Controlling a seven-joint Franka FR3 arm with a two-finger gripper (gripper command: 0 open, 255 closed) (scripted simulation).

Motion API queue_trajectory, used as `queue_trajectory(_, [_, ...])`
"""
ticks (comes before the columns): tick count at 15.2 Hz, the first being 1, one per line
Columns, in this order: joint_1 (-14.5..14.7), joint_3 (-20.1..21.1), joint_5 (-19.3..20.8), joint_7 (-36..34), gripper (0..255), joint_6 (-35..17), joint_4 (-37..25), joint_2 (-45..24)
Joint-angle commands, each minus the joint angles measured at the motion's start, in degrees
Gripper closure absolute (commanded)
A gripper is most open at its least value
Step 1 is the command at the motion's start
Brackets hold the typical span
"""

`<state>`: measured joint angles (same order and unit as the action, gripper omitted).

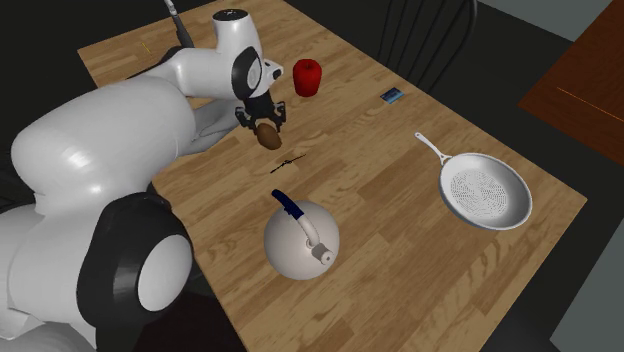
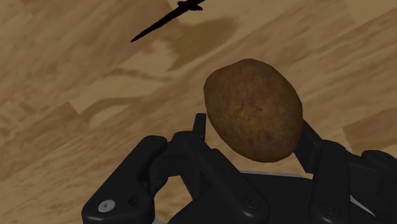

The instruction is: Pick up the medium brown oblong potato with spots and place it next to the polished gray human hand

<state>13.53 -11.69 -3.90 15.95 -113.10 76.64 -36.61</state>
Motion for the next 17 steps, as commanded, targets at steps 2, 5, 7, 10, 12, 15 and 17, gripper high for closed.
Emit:
queue_trajectory(2, [0.0,0.1,-0.1,-0.1,255,-2.1,1.3,-1.1])
queue_trajectory(5, [0.0,0.1,-0.1,-0.1,255,-2.0,1.3,-1.1])
queue_trajectory(7, [0.0,0.1,-0.1,-0.1,255,-2.0,1.3,-1.1])
queue_trajectory(10, [0.0,0.1,-0.1,-0.1,255,-2.0,1.3,-1.1])
queue_trajectory(12, [0.1,0.2,-0.1,-0.2,0,-1.9,0.9,-1.3])
queue_trajectory(15, [0.1,0.2,-0.2,-0.2,0,-1.9,0.7,-1.5])
queue_trajectory(17, [0.1,0.0,0.0,-0.1,0,-0.5,0.4,-0.4])
